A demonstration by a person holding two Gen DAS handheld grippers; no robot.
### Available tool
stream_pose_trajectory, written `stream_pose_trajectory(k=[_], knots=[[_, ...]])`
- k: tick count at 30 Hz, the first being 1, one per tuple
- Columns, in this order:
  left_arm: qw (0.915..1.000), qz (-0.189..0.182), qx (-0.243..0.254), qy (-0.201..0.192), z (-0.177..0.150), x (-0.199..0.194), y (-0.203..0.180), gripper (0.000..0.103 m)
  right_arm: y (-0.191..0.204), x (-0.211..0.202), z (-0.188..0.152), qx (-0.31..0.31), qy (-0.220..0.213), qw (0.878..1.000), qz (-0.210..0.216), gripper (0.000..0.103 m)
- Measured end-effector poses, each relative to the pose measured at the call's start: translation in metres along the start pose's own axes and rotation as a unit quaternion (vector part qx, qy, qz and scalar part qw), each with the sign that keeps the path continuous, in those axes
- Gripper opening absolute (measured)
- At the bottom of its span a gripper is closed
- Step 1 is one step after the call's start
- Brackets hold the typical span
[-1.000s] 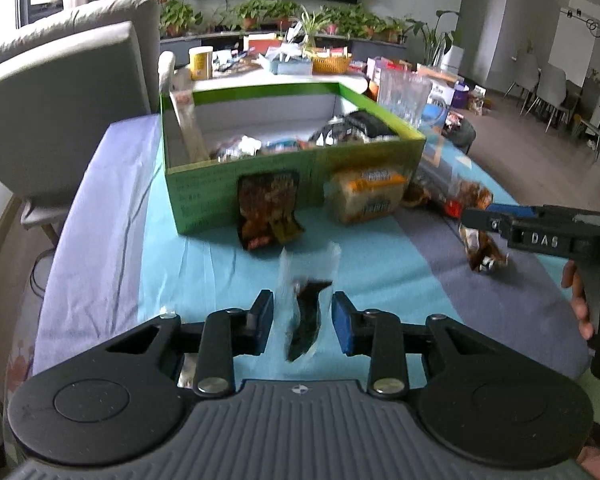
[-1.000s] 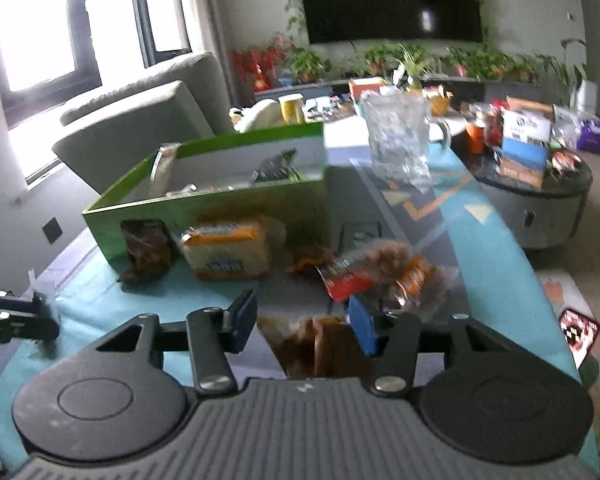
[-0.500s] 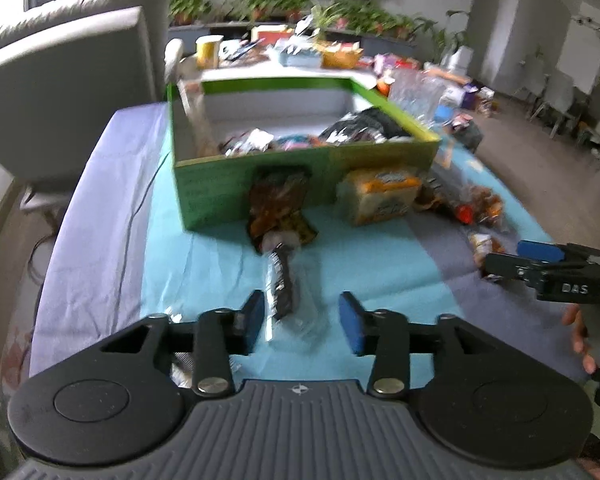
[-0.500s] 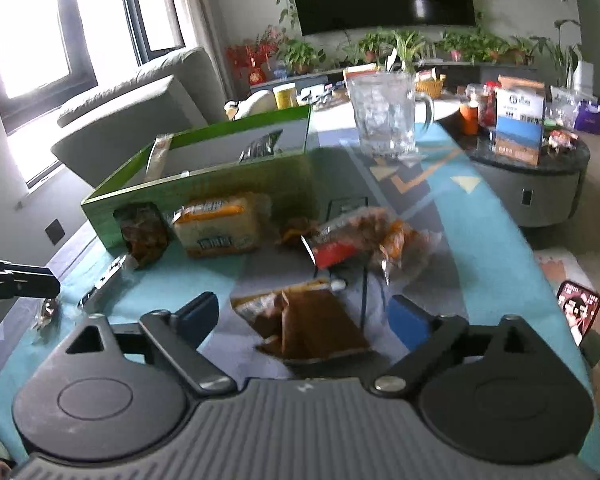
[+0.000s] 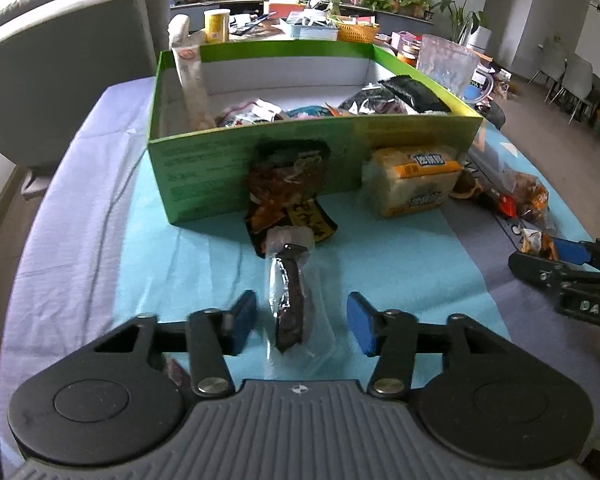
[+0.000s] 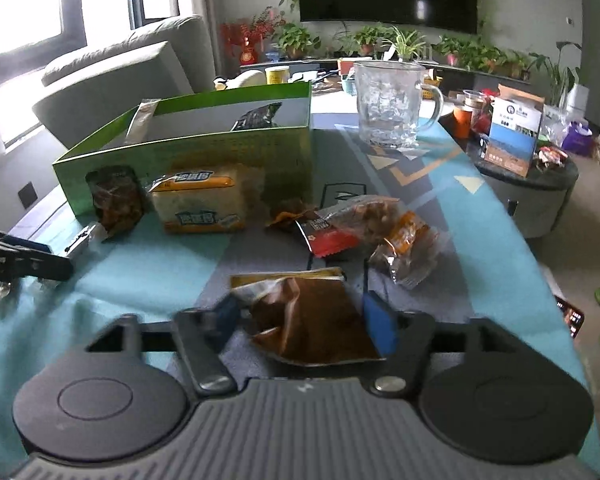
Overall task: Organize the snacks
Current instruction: 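Close left tool on clear packet while right tool grasps brown paper pack, then carry both packs over green box and open both tools to drop them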
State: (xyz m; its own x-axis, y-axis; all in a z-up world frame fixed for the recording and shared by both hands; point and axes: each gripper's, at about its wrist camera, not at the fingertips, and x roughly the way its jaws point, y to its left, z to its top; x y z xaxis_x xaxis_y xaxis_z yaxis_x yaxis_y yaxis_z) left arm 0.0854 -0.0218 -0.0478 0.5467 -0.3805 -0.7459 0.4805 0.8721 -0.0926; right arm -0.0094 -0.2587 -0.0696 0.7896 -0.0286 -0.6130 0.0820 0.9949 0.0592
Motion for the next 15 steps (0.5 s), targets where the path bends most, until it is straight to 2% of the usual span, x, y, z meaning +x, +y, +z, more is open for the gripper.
stream_pose_trajectory(k=[1,6,15], knots=[[1.0,0.002,0.002,-0.005,0.0,0.0,0.0,0.029,-0.001,-0.001,0.001,0.003,0.001,1.0,0.002,0.059],[0.9994,-0.012,0.007,-0.031,0.002,-0.016,-0.002,0.029,-0.007,-0.008,0.005,0.028,-0.004,0.999,0.025,0.058],[0.9946,-0.026,0.01,-0.1,0.025,-0.058,-0.007,0.029,-0.001,-0.028,0.037,0.048,-0.068,0.994,0.07,0.058]])
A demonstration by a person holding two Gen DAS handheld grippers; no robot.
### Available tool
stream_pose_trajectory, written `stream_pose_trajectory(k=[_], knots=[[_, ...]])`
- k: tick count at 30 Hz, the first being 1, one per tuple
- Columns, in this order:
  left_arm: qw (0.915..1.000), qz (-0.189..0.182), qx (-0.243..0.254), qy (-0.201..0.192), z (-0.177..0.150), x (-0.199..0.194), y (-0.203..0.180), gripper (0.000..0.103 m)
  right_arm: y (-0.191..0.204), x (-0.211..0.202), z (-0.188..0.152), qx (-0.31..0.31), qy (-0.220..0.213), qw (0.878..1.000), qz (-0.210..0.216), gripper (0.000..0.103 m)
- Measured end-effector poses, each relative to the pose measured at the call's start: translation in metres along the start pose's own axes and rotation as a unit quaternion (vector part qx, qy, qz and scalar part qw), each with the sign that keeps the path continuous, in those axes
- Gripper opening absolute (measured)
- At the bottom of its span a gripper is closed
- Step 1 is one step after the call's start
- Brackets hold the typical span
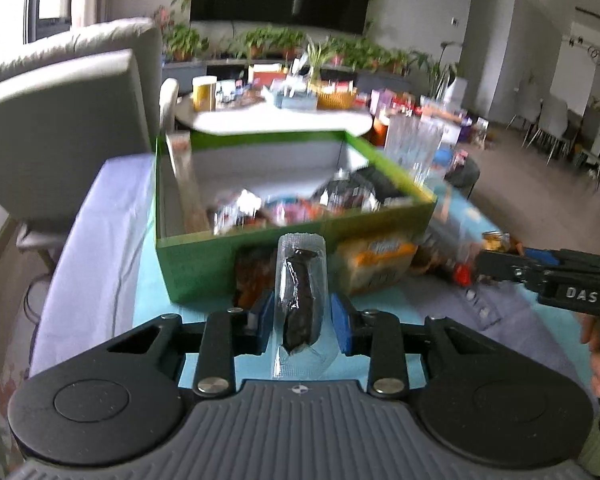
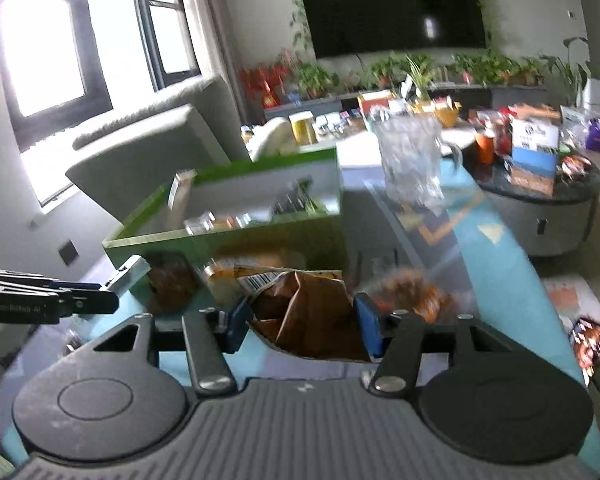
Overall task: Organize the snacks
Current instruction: 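Carry both packs over green box and open both tools to drop them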
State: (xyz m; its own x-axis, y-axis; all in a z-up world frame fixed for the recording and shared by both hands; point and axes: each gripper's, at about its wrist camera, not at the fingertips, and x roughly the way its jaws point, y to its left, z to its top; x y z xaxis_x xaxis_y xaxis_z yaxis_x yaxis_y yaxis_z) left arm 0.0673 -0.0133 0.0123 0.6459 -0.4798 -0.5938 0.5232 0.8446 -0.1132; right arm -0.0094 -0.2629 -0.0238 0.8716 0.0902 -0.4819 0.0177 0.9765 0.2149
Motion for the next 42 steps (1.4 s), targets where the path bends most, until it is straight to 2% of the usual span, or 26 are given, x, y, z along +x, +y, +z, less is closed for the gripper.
stream_pose_trajectory(k=[4,14,23,32,36,39,42], knots=[[0.9996,-0.001,0.006,-0.027,0.02,-0.004,-0.001,0.029,0.008,0.005,0.019,-0.004,-0.027,0.999,0.018,0.058],[0.9966,0.034,0.016,-0.073,0.074,0.018,0.007,0.03,0.032,0.036,0.074,-0.02,-0.087,0.994,0.069,0.058],[0.9966,0.053,0.005,-0.062,0.099,0.057,0.03,0.03,0.027,0.077,0.091,0.003,-0.085,0.994,0.07,0.058],[0.9983,0.051,-0.001,-0.027,0.093,0.083,0.036,0.032,0.025,0.096,0.089,0.008,-0.063,0.996,0.059,0.058],[0.9977,0.067,0.0,-0.005,0.089,0.087,0.037,0.035,0.028,0.103,0.085,0.0,-0.045,0.998,0.052,0.059],[0.9971,0.075,-0.008,-0.01,0.087,0.078,0.043,0.041,0.033,0.104,0.082,-0.02,-0.031,0.999,0.033,0.068],[0.9964,0.081,-0.02,-0.02,0.084,0.065,0.049,0.045,0.036,0.098,0.078,-0.024,-0.04,0.998,0.029,0.08]])
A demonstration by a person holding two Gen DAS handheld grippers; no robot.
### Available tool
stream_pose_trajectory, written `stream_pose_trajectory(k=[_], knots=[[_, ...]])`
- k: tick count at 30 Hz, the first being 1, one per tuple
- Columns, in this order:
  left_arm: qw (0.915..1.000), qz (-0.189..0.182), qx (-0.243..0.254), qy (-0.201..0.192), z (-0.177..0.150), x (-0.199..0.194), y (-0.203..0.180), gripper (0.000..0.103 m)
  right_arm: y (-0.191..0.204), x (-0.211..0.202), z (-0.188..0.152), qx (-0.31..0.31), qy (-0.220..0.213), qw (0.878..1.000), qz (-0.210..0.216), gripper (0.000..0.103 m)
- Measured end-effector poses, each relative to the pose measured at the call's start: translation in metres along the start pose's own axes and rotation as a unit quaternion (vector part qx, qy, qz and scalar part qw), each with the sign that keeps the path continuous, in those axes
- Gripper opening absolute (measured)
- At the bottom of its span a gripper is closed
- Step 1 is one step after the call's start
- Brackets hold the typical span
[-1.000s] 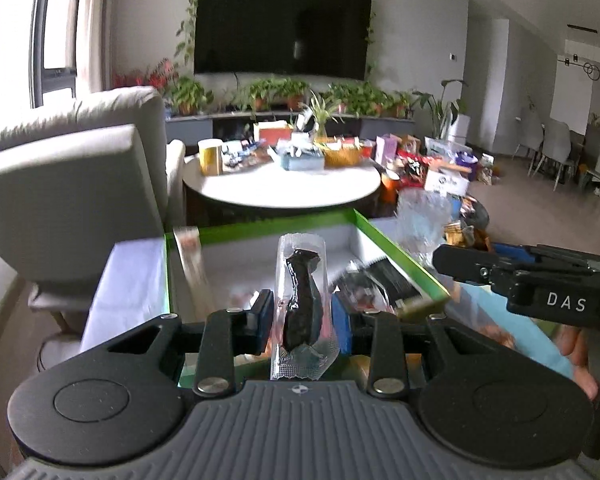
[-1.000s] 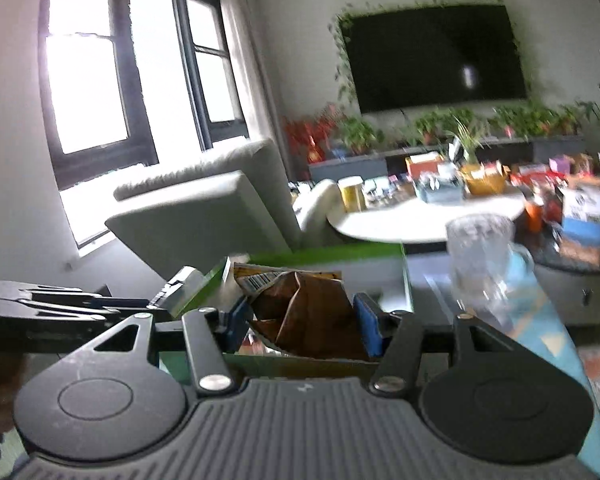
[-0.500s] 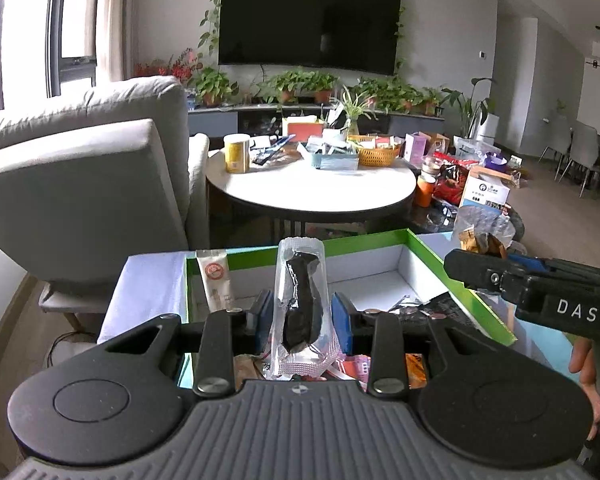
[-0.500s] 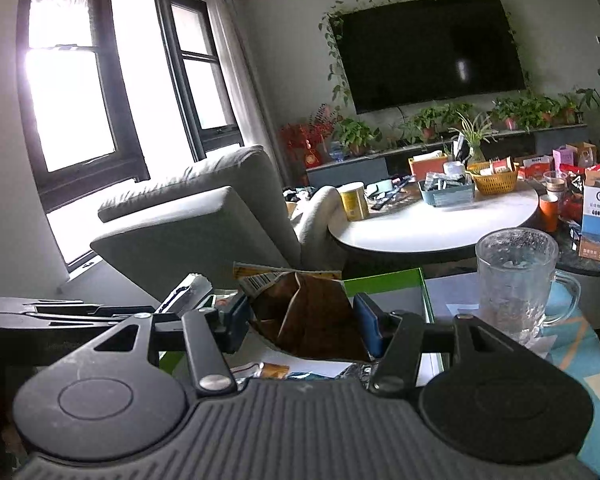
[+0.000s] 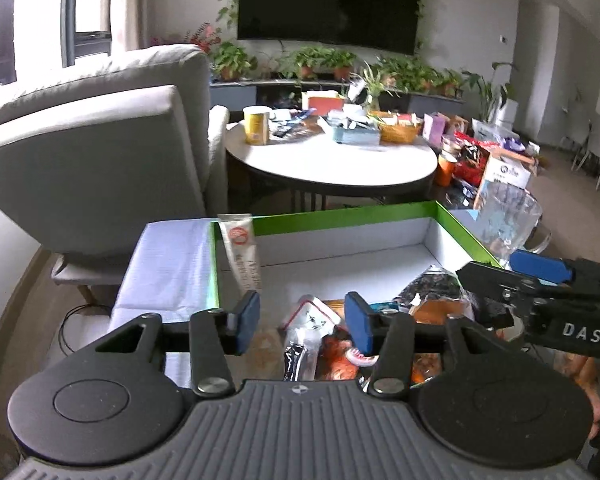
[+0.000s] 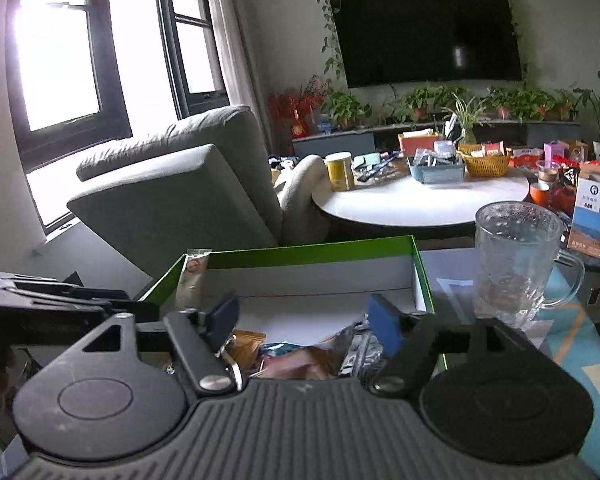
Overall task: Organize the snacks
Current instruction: 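Carry both packs over green box and open both tools to drop them, then reach left tool to dark snack pack while right tool approaches clear orange-snack bag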
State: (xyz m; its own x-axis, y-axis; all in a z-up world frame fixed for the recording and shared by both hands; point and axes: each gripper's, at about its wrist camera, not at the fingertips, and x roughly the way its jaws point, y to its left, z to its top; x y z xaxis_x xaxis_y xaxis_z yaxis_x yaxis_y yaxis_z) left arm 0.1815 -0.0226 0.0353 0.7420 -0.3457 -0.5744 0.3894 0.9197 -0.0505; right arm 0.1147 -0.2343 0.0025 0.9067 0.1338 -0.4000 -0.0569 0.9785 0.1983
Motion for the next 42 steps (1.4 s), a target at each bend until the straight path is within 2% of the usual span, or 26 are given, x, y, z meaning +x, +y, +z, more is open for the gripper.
stream_pose_trajectory(k=[6,10,16,20,23,26,30,36,42], knots=[[0.9996,0.022,-0.019,-0.002,-0.014,-0.027,0.017,0.047,0.0,-0.012,-0.002,0.007,-0.004,1.0,0.001,0.08],[0.9986,0.036,-0.037,0.014,-0.033,-0.042,0.031,0.048,-0.003,-0.023,-0.004,0.008,-0.006,1.0,-0.006,0.08],[0.995,0.062,-0.064,0.046,-0.063,-0.054,0.051,0.048,-0.021,-0.045,-0.019,0.018,-0.003,0.999,-0.039,0.08],[0.9937,0.053,-0.078,0.061,-0.073,-0.056,0.053,0.048,-0.036,-0.062,-0.03,0.036,0.0,0.997,-0.069,0.08],[0.9944,0.046,-0.068,0.066,-0.077,-0.054,0.044,0.048,-0.049,-0.072,-0.039,0.05,0.007,0.994,-0.098,0.08],[0.9949,0.021,-0.063,0.075,-0.08,-0.048,0.029,0.049,-0.061,-0.077,-0.049,0.066,0.018,0.99,-0.12,0.08],[0.9952,-0.006,-0.044,0.087,-0.083,-0.029,0.001,0.056,-0.067,-0.081,-0.064,0.061,0.038,0.988,-0.134,0.08],[0.9962,0.014,-0.019,0.083,-0.081,0.001,-0.031,0.062,-0.067,-0.086,-0.081,0.041,0.057,0.99,-0.121,0.08],[0.9965,0.014,-0.013,0.081,-0.075,0.017,-0.043,0.067,-0.072,-0.08,-0.087,0.035,0.071,0.989,-0.125,0.08]])
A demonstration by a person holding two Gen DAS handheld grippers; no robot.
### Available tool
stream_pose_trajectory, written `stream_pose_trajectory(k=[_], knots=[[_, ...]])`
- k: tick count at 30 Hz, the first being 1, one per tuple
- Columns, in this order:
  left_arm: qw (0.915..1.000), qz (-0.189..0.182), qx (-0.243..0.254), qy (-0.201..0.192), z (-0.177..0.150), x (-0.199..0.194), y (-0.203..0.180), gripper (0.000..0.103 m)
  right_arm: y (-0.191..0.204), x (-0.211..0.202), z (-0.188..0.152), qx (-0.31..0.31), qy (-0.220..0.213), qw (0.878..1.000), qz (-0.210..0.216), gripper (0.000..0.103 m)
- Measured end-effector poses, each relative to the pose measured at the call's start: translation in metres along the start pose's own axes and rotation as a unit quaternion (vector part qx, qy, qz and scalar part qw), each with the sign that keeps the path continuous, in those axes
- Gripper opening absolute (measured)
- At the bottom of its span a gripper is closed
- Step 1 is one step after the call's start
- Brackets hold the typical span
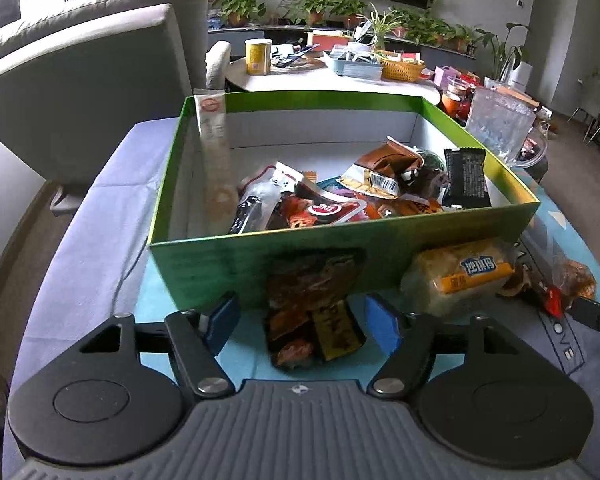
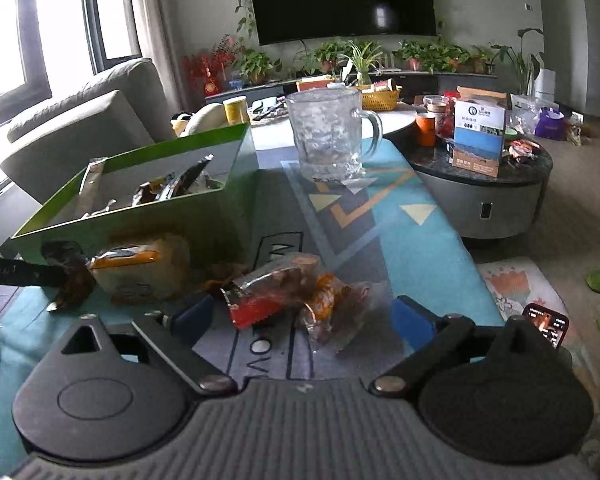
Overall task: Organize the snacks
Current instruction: 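Reach left tool to dark snack pack while right tool approaches clear orange-snack bag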
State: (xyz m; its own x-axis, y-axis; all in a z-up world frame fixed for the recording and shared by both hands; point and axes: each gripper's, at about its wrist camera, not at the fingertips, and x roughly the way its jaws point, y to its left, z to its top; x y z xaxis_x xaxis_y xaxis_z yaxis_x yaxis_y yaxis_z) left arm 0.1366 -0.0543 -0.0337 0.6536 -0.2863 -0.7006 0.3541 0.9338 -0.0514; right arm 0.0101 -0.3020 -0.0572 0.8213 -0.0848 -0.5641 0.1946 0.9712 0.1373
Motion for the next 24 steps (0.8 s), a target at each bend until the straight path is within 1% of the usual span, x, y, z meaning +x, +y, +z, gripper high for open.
stream_pose_trajectory(k=[5,8,12,16,17,18,19,20,21,22,24], knots=[[0.9999,0.005,-0.006,0.013,0.003,0.011,-0.004,0.067,-0.004,0.011,0.002,0.009,0.006,1.0,0.003,0.08],[0.9995,0.0,-0.016,0.027,0.004,0.018,-0.007,0.067,-0.003,0.017,0.006,0.014,0.009,1.0,0.001,0.08],[0.9991,0.004,-0.019,0.039,0.003,0.026,-0.011,0.068,-0.004,0.026,0.011,0.049,0.015,0.999,-0.003,0.08],[0.9992,0.004,-0.023,0.032,0.002,0.027,-0.012,0.068,-0.003,0.034,0.011,0.063,0.023,0.998,-0.003,0.08],[0.9993,0.003,-0.025,0.029,0.002,0.027,-0.011,0.066,-0.001,0.034,0.011,0.061,0.017,0.998,-0.004,0.08],[0.9994,0.005,-0.025,0.024,0.001,0.027,-0.01,0.059,0.0,0.035,0.01,0.057,0.016,0.998,-0.002,0.08],[0.9995,0.01,-0.02,0.021,0.0,0.026,-0.01,0.055,0.002,0.035,0.009,0.05,0.016,0.999,0.001,0.08],[0.9997,0.017,-0.009,0.017,-0.002,0.026,-0.01,0.045,0.005,0.035,0.009,0.043,0.018,0.999,0.006,0.08],[0.9997,0.021,-0.001,0.015,-0.004,0.024,-0.01,0.041,0.007,0.034,0.009,0.035,0.02,0.999,0.014,0.08],[0.9997,0.019,0.0,0.013,-0.005,0.023,-0.008,0.039,0.009,0.032,0.008,0.028,0.021,0.999,0.026,0.08],[0.9998,0.013,-0.003,0.013,-0.006,0.02,-0.004,0.031,0.015,0.028,0.006,0.013,0.026,0.998,0.048,0.08]])
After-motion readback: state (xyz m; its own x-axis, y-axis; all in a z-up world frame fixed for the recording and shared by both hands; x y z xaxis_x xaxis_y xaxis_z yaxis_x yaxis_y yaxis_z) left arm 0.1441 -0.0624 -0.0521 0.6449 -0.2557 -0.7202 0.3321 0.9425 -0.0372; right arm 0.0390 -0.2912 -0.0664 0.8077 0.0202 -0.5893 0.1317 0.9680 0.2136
